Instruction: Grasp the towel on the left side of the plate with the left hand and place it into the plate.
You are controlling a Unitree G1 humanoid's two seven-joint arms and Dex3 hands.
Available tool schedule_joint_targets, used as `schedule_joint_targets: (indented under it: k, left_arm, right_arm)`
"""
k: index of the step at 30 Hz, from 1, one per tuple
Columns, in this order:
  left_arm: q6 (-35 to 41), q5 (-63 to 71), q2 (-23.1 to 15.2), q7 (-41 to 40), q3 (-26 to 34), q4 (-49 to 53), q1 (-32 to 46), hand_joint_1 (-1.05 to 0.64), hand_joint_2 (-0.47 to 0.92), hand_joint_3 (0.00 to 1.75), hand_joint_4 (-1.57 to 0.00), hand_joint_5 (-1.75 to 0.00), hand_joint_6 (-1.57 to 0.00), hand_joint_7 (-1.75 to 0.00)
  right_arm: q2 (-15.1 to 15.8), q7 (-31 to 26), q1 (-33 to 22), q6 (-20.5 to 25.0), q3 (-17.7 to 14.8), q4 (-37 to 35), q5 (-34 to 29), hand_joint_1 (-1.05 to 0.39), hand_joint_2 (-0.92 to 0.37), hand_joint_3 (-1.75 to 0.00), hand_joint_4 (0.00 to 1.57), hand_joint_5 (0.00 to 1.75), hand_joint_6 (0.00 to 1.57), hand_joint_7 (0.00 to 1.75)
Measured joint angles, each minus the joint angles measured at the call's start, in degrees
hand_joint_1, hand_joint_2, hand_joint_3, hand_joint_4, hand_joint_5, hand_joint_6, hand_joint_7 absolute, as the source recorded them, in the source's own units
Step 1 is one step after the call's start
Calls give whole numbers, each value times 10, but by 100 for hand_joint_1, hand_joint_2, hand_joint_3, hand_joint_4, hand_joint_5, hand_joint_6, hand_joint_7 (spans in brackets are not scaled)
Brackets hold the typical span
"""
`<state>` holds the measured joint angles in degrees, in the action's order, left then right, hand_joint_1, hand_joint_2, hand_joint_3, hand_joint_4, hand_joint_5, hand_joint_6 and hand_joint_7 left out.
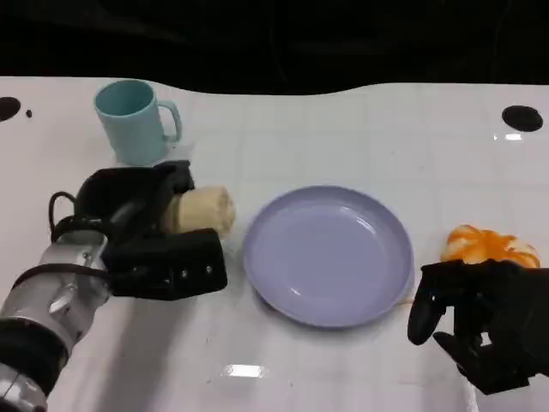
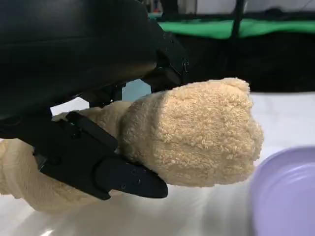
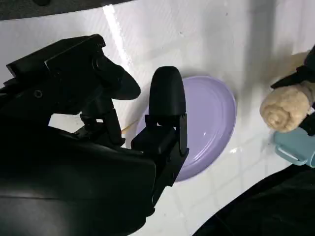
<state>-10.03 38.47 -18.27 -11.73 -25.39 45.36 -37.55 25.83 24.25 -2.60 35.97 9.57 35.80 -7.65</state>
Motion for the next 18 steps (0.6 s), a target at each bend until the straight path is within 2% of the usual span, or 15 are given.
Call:
schedule_joint_targets:
  k: [2, 3, 4, 6, 9, 15, 16, 18]
  left_arm:
    - [0, -2, 2, 3, 4, -37, 5, -25, 60, 86, -85, -175, -55, -175]
    - [4, -3, 2, 9, 4, -57, 6, -26, 62, 80, -84, -175, -59, -151]
    - [9, -3, 4, 16, 4, -78, 8, -26, 65, 73, -84, -175, -62, -144]
    - [24, 1, 11, 31, 2, -113, 8, -24, 66, 72, -86, -175, -55, -166]
    - [43, 14, 28, 40, -5, -150, 8, -22, 63, 74, -87, -175, -56, -174]
    - [69, 31, 76, 73, -30, -171, 4, -21, 57, 77, -87, -175, -59, -173]
    - [71, 37, 82, 75, -36, -171, 1, -22, 56, 78, -87, -175, -65, -160]
    - [78, 47, 99, 76, -45, -171, -5, -22, 57, 78, -87, -175, -67, -151]
  right_arm:
    - [0, 0, 0, 0, 0, 0, 0, 1, -60, -103, 70, 169, 68, 143]
    - [0, 0, 0, 0, 0, 0, 0, 1, -60, -103, 70, 169, 67, 143]
    - [0, 0, 0, 0, 0, 0, 0, 1, -60, -103, 70, 169, 68, 143]
    - [1, 0, 0, 0, 1, 0, -1, 1, -60, -102, 70, 169, 68, 142]
    - [2, 0, 0, -1, 1, 0, -3, 1, -60, -103, 71, 168, 68, 142]
    - [2, 0, 0, -2, 2, 0, -3, 0, -60, -102, 71, 169, 68, 142]
    - [2, 0, 0, -2, 2, 0, -4, 0, -60, -103, 71, 170, 68, 142]
    - [2, 0, 0, -3, 3, 0, -4, 0, -60, -103, 71, 170, 68, 142]
